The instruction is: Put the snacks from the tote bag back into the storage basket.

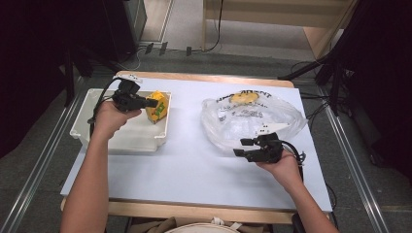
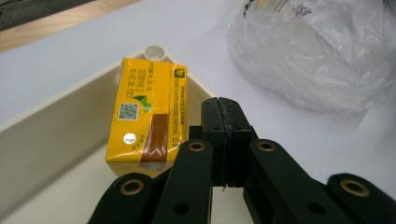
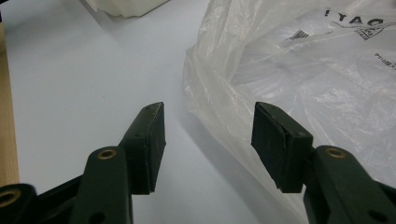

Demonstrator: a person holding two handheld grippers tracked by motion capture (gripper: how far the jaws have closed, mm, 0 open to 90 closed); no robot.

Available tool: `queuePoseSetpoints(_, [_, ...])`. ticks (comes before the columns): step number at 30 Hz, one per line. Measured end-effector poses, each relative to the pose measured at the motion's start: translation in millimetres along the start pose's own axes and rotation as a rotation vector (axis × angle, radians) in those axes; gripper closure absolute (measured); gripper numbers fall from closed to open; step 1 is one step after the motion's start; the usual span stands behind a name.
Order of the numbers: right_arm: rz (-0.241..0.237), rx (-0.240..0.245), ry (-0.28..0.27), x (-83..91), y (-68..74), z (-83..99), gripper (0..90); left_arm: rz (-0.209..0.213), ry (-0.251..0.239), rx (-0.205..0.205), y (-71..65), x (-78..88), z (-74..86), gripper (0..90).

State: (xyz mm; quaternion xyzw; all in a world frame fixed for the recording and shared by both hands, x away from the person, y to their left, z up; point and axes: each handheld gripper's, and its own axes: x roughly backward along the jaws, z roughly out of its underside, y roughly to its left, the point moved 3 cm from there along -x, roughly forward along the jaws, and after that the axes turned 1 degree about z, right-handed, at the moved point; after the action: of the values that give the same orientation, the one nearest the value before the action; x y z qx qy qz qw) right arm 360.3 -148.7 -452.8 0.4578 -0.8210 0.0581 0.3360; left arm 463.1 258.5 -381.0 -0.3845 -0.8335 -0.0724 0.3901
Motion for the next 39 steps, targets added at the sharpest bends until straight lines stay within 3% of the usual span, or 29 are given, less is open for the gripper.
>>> queuePoseSetpoints(17, [0.001, 0.003, 0.001, -0.5, -0.7, 0.2, 45.8, 0.027, -0.027, -0.016, 4.4, -3.6, 10.6, 90.0])
queuePoseSetpoints(23, [0.002, 0.002, 0.000, -0.4, -0.9, 0.2, 45.7, 0.048, -0.044, -0.022, 2.1, -2.0, 9.7, 90.0])
queuePoseSetpoints(25, [0.003, -0.001, 0.002, -0.3, -0.9, 0.4, 45.8, 0.073, -0.043, -0.016, 1.5, -3.4, 11.1, 90.0])
queuePoseSetpoints(39, [0.003, 0.003, 0.005, -0.7, -0.8, 0.5, 45.8, 0.026, 0.045, -0.030, 8.0, -19.8, 25.0, 90.0])
